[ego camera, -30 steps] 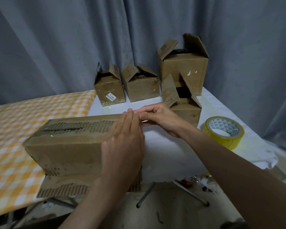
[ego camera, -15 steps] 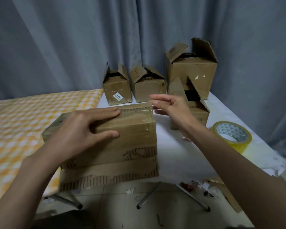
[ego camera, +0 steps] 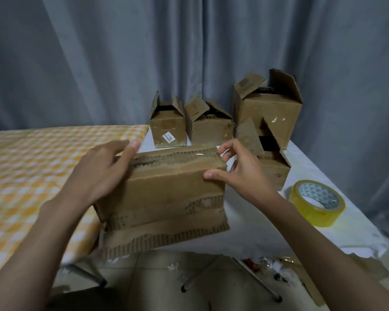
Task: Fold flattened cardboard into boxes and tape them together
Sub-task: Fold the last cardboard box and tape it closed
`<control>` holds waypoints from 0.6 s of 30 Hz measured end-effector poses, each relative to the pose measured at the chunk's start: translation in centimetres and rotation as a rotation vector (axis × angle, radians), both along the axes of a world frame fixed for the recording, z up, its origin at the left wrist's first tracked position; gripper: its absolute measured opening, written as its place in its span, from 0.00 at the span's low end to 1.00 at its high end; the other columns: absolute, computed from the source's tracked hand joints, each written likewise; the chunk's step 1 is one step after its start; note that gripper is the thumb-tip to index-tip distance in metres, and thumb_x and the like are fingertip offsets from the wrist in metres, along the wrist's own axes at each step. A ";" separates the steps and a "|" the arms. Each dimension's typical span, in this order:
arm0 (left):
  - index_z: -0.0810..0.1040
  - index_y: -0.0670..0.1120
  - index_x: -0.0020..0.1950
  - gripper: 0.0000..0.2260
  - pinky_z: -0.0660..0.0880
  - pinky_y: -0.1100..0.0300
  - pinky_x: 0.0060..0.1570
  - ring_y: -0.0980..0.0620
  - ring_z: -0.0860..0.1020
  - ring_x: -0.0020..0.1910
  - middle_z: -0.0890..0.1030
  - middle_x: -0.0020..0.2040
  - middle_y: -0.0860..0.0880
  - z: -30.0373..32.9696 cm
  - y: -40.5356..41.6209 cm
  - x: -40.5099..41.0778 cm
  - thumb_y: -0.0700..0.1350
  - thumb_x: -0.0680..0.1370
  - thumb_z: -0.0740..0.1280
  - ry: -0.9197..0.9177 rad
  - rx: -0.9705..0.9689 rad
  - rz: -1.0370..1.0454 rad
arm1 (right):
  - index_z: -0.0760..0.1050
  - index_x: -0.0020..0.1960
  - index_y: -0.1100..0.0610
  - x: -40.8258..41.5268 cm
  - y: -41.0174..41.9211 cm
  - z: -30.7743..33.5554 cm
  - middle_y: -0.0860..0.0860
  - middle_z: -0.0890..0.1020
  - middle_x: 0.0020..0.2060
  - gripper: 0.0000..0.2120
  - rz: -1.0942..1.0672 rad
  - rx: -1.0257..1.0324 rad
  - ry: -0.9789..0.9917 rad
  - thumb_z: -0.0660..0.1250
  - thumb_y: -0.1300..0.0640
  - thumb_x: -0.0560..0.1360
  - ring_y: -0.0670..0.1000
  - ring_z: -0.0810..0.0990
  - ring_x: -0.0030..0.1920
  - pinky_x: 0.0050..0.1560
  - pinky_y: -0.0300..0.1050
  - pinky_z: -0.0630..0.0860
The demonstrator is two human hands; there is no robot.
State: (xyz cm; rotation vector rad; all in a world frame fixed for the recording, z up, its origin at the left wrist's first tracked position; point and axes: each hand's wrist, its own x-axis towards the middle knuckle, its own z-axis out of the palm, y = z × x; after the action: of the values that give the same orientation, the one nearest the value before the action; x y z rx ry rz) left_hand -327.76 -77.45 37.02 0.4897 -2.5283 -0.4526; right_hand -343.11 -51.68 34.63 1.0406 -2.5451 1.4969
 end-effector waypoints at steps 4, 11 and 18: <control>0.84 0.53 0.55 0.29 0.71 0.51 0.51 0.50 0.78 0.53 0.84 0.54 0.49 -0.4 -2.2 1.0 0.69 0.79 0.49 -0.039 0.082 -0.026 | 0.72 0.58 0.49 -0.5 -0.6 -0.3 0.46 0.74 0.51 0.25 -0.089 -0.026 0.042 0.80 0.47 0.67 0.43 0.73 0.46 0.43 0.38 0.67; 0.82 0.60 0.59 0.16 0.73 0.64 0.50 0.63 0.78 0.57 0.80 0.59 0.65 -0.3 -1.0 1.7 0.64 0.74 0.67 0.065 0.075 -0.303 | 0.70 0.58 0.53 0.7 -4.1 -1.5 0.48 0.75 0.44 0.17 -0.083 -0.116 -0.123 0.74 0.50 0.75 0.40 0.75 0.36 0.41 0.33 0.73; 0.80 0.60 0.62 0.30 0.73 0.71 0.50 0.65 0.75 0.61 0.78 0.63 0.65 -1.3 1.8 1.1 0.65 0.62 0.75 0.078 0.127 -0.441 | 0.74 0.70 0.51 1.2 -3.6 -0.6 0.48 0.81 0.61 0.19 0.058 -0.065 -0.209 0.66 0.49 0.80 0.44 0.81 0.57 0.61 0.44 0.77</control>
State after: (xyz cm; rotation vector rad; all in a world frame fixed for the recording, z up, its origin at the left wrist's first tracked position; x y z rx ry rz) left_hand -326.68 -75.63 35.70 -0.0499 -2.5359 -0.7800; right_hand -341.91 -55.32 33.99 1.0079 -2.5983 1.7789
